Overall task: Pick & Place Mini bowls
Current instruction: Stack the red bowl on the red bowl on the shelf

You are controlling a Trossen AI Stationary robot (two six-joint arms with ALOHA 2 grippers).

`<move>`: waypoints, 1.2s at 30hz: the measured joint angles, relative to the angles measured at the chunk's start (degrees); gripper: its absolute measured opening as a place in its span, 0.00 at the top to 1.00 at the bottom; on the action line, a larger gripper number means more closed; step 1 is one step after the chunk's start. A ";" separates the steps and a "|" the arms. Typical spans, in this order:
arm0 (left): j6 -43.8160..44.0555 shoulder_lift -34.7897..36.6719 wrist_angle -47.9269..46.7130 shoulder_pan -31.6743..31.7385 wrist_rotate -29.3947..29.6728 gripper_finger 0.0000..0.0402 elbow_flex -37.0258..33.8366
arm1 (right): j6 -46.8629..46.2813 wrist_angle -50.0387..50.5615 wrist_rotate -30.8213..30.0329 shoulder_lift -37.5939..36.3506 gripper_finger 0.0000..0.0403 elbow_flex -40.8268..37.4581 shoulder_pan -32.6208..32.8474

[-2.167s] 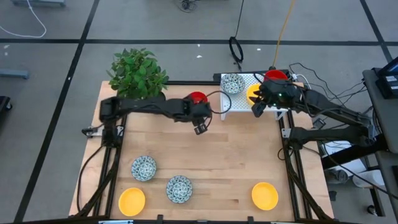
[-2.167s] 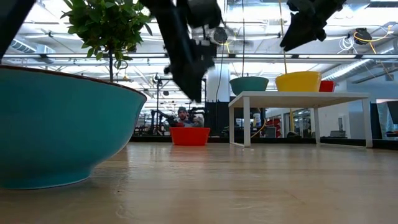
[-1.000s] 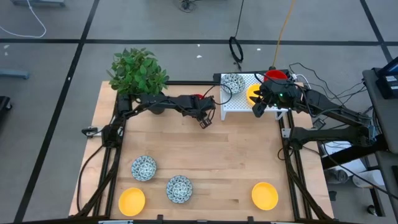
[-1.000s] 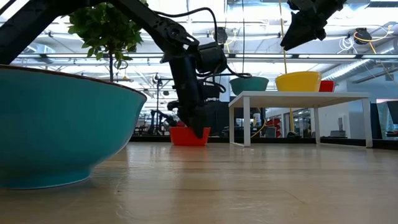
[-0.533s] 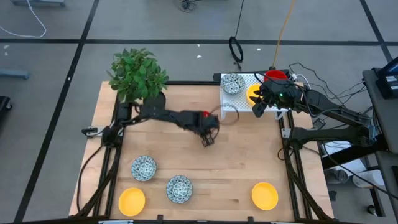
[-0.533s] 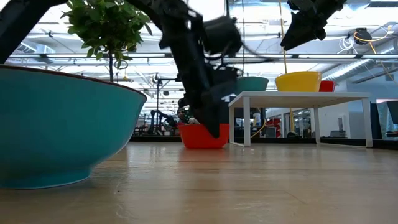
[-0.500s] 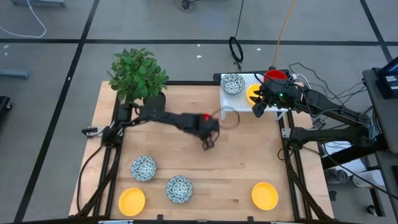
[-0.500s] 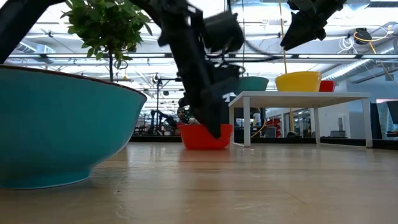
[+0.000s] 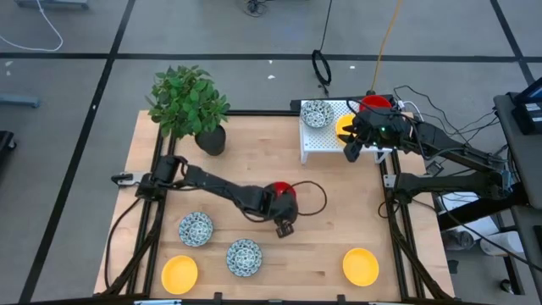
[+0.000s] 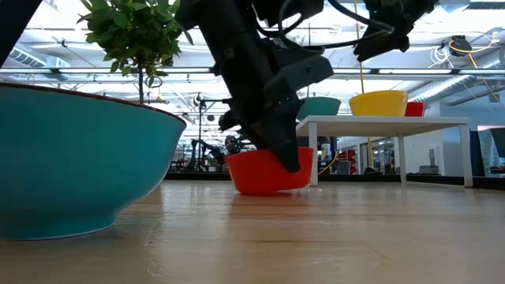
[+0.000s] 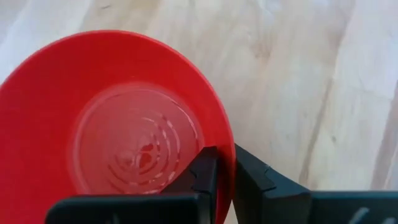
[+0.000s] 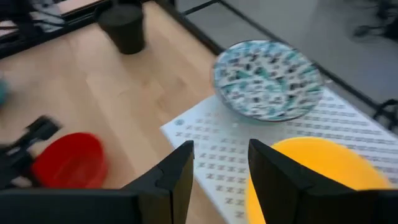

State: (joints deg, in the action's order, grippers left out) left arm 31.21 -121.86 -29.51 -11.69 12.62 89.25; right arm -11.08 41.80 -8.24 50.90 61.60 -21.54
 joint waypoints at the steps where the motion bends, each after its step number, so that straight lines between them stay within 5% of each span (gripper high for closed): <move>1: 1.38 0.00 0.09 -0.06 0.14 0.91 0.00 | 0.01 -0.02 0.91 0.11 0.65 0.00 0.00; 8: 8.52 0.00 3.19 0.10 0.21 0.88 0.00 | 1.55 0.86 1.06 0.51 0.64 0.00 1.30; 16: 8.59 0.84 8.76 0.22 -3.81 0.62 0.00 | 3.22 1.10 1.26 2.65 0.57 0.00 3.86; 21: 0.47 6.01 5.41 1.70 -3.81 0.50 0.02 | 5.09 -0.60 8.48 4.52 0.56 -2.94 6.16; 29: 2.12 17.64 -10.39 6.01 -1.76 0.48 0.11 | 12.24 -17.75 17.24 6.70 0.57 -15.78 12.53; 36: 9.08 26.32 -17.31 8.33 0.55 0.48 0.10 | 13.00 -38.39 17.50 12.67 0.57 -26.07 18.11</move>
State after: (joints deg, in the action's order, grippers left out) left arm 40.29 -95.55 -46.83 -3.36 13.17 89.35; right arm 1.92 3.41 9.26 63.57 35.54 -3.43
